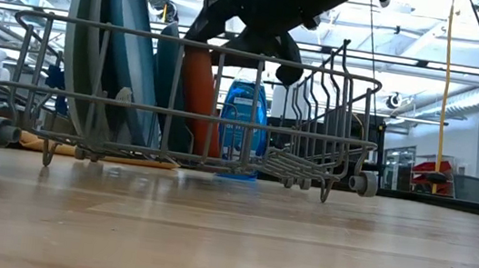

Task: Sort dishes
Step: Put the orange plate in the dish rack, then put the black plate in the dish rack

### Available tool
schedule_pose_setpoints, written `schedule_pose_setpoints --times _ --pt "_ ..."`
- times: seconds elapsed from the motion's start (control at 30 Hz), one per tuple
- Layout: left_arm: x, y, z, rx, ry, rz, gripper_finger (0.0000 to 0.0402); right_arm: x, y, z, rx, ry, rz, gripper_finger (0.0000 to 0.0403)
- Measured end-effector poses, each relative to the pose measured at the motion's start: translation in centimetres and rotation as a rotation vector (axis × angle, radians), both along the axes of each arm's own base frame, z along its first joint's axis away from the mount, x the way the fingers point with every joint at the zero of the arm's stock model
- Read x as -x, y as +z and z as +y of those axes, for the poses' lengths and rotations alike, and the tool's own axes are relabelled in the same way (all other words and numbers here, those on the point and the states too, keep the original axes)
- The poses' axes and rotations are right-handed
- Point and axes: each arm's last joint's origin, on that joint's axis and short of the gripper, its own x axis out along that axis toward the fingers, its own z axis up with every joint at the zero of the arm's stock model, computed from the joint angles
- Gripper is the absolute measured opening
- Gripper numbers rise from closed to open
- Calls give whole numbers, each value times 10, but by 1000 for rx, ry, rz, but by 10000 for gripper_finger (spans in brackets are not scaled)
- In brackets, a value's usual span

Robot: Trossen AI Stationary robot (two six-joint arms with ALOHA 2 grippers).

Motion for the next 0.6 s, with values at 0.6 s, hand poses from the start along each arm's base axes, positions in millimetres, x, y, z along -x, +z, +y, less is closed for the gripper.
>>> schedule_pose_setpoints --times 0.6 --pt "-2 -7 -4 4 28 30 205 6 25 7 116 89 4 214"
